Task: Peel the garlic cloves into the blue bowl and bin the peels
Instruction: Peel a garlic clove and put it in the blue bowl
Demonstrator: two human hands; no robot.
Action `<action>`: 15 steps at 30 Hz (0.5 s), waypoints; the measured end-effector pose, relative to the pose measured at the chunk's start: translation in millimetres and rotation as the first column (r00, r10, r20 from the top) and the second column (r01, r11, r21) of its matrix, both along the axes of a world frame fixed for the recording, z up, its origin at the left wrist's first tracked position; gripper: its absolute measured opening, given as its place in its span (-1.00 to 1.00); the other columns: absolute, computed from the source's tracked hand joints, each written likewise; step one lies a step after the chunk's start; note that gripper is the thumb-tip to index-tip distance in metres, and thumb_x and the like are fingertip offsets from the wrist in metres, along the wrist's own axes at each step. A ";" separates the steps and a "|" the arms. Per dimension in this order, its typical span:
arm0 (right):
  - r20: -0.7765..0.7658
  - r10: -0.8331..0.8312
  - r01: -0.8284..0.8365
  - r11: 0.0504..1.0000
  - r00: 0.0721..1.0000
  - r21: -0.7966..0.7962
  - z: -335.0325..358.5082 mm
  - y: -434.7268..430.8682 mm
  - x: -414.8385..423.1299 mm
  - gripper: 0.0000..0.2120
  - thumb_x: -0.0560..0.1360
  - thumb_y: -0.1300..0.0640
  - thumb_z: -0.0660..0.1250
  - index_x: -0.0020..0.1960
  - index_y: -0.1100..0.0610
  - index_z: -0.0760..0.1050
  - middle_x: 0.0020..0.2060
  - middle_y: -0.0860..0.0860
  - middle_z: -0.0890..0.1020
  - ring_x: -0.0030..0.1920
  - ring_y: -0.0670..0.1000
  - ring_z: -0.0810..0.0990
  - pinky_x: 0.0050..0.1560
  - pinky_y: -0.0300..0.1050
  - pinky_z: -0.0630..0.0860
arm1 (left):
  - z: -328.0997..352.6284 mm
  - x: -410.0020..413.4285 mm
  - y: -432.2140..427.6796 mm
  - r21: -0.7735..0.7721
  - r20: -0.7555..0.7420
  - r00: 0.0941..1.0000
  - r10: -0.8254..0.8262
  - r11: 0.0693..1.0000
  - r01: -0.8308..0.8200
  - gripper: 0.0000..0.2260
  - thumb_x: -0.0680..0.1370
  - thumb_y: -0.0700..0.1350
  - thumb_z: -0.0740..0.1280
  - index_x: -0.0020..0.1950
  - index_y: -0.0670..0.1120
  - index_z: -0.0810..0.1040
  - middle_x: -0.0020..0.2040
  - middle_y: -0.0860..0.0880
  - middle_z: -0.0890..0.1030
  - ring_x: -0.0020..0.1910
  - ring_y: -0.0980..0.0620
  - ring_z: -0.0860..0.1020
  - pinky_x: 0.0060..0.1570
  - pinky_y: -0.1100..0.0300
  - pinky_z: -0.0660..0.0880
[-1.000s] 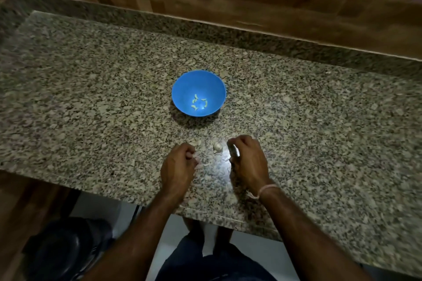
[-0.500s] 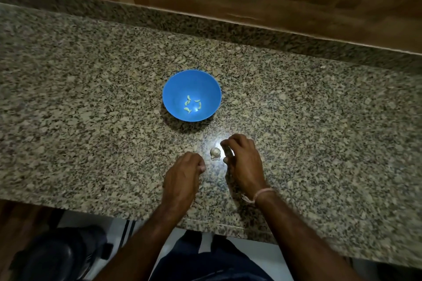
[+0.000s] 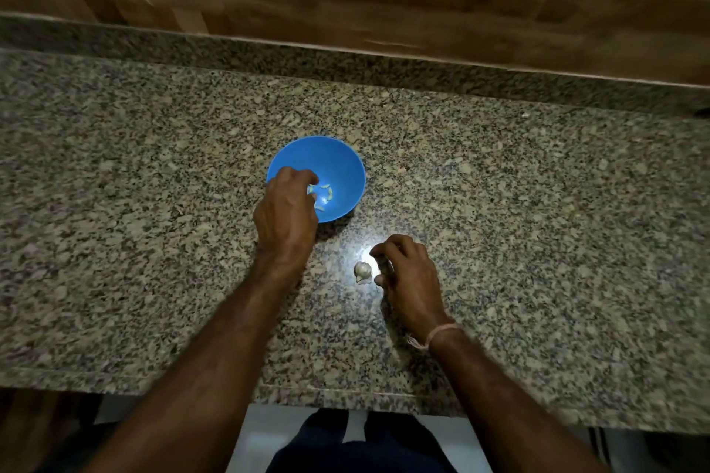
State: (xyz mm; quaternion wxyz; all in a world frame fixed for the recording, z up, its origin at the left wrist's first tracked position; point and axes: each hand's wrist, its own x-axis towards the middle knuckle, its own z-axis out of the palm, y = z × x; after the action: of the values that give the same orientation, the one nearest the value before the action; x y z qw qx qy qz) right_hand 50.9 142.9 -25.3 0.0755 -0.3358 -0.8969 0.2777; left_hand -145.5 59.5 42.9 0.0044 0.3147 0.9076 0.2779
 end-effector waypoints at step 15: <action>-0.270 -0.137 -0.021 0.859 0.953 -0.511 -2.9 19.0 32.1 -0.64 0.53 0.30 0.48 0.29 0.09 0.62 0.22 0.00 0.66 0.25 0.02 0.63 0.28 0.11 0.61 | -54.8 116.3 -8.8 0.218 0.844 0.536 0.014 0.905 -0.366 -0.87 0.65 -0.24 0.35 0.14 -0.11 0.66 -0.17 0.02 0.65 -0.22 0.13 0.60 -0.19 0.22 0.56</action>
State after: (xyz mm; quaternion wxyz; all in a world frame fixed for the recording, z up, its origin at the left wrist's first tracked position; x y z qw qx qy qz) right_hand 83.0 161.8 -28.2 0.1263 -0.3252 -0.7596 0.5489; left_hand -29.2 50.7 -11.9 0.3393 0.0394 0.7575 0.5564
